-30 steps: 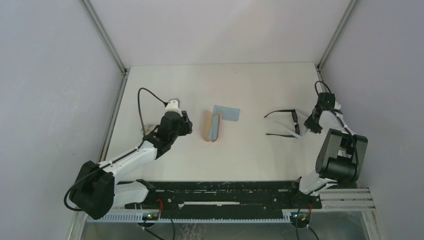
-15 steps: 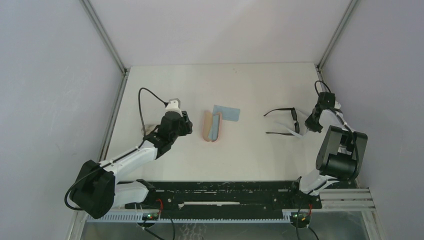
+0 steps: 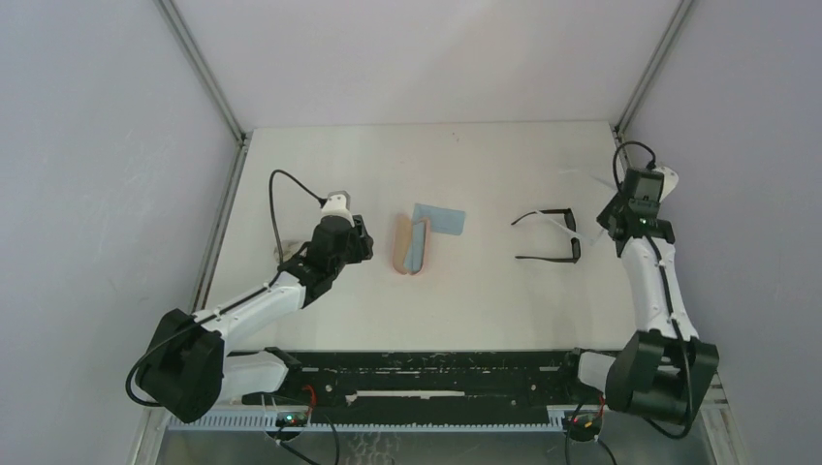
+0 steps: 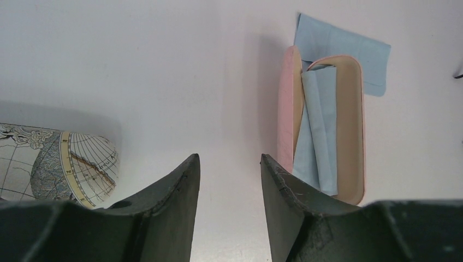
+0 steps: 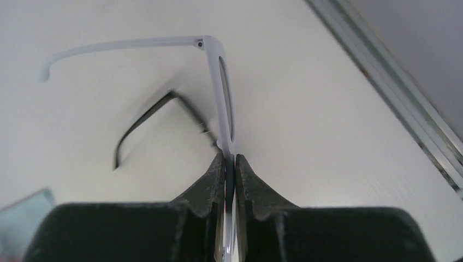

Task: Organize the sunglasses
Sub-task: Pick up the sunglasses from the center of the board, then place the sunglasses at the center of the board.

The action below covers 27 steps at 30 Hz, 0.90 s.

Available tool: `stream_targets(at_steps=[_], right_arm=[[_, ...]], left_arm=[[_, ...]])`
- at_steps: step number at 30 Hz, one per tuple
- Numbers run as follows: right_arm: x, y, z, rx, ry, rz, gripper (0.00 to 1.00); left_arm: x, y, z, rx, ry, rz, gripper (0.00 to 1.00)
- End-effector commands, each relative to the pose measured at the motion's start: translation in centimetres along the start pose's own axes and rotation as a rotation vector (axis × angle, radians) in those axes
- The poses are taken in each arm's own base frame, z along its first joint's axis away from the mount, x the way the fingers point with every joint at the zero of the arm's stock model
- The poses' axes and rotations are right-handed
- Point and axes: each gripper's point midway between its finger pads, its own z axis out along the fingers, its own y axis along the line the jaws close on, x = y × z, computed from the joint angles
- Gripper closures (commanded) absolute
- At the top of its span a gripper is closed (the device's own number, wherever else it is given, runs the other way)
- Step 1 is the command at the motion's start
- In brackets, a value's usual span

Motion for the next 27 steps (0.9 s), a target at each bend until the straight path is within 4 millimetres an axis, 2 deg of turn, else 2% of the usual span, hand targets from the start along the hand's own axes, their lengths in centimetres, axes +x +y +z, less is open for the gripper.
stream_targets(at_steps=[1,4,7,10,16,20,27], right_arm=[[-1.8,6.1,-5.0,-0.243,-0.113,-0.161,0.96],[0.2,10.5,-8.3,-0.440,-0.110,-0.291,0.96],[3.7,14.3,-11.5,-0.639,-0.056,-0.428,0.96],[7.5,16.0,-13.5,-0.756,0.016,-0.570,0.96],[14.4,15.1,-14.4,-0.771,0.254,-0.747,0.99],[17.5,14.9,-14.4,-0.745,0.360,-0.809,1.00],[22.5,15.5,-12.2,-0.638,0.475,-0.920,1.00]], left_arm=[[-1.2,-0.1,-0.3,0.009,-0.054,0.005,0.51],[-1.5,0.2,-0.5,0.000,-0.071,0.001,0.51],[-1.8,0.6,-0.9,-0.017,-0.091,-0.006,0.51],[-2.1,1.2,-1.2,-0.043,-0.111,-0.016,0.51],[-2.6,2.4,-1.8,-0.100,-0.145,-0.035,0.51],[-2.7,2.5,-1.9,-0.106,-0.149,-0.036,0.51],[-2.9,2.6,-2.2,-0.111,-0.160,-0.034,0.51]])
